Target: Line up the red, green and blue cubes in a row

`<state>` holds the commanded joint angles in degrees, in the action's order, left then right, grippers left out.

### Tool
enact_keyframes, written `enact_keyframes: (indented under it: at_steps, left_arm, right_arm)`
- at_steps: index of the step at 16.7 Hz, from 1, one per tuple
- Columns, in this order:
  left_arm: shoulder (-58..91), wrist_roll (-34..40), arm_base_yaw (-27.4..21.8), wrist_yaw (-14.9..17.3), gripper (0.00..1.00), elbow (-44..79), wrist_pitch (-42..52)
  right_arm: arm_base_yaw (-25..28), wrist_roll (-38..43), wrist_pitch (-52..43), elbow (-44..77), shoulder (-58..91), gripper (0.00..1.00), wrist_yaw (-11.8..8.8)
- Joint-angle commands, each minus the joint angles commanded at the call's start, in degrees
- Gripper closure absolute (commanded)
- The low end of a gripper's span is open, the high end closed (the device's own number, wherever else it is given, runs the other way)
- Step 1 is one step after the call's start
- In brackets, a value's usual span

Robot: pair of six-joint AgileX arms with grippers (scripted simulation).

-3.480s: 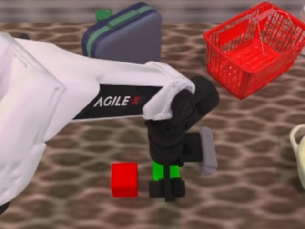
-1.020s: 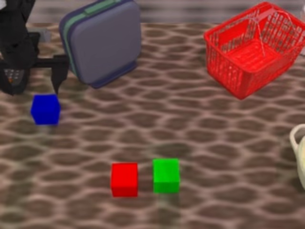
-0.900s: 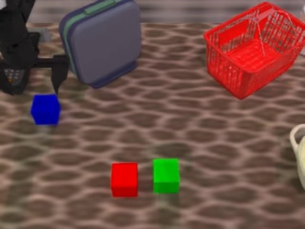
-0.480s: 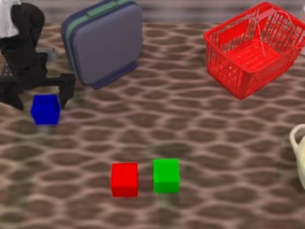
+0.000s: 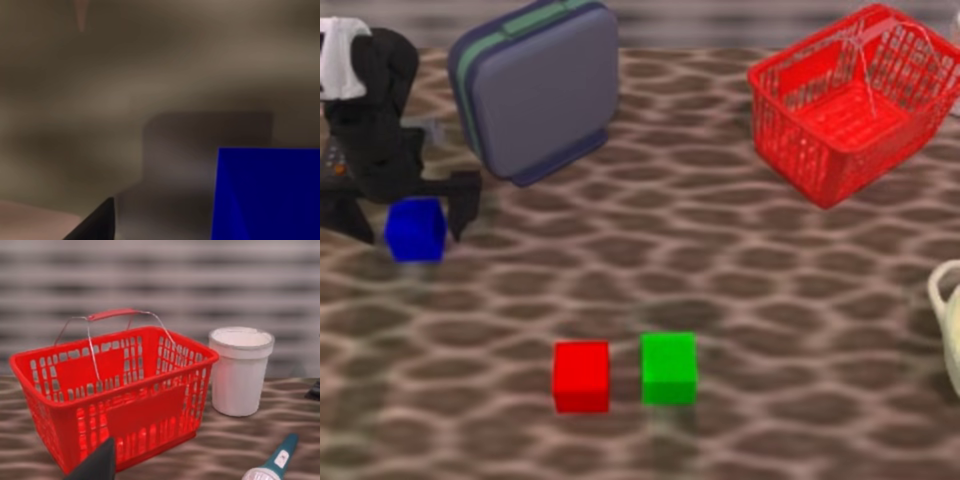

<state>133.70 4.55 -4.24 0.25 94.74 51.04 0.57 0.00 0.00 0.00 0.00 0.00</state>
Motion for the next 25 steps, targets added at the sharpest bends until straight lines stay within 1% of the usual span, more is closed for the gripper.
enact_keyframes:
  at_steps: [12,13,22,25]
  left_arm:
    - [0.00,0.00,0.00,0.00,0.98,0.00,0.00]
    - [0.00,0.00,0.00,0.00,1.00,0.00,0.00]
    - [-1.44,-0.09,-0.04,-0.10,1.00,0.55,0.63]
    - [-2.77,-0.11,0.22,0.02,1.00,3.41,4.76]
  right_arm:
    - [0.00,0.00,0.00,0.00,0.00,0.00,0.00]
    - [0.00,0.00,0.00,0.00,0.00,0.00,0.00]
    - [0.00,0.00,0.00,0.00,0.00,0.00,0.00]
    - [0.00,0.00,0.00,0.00,0.00,0.00,0.00]
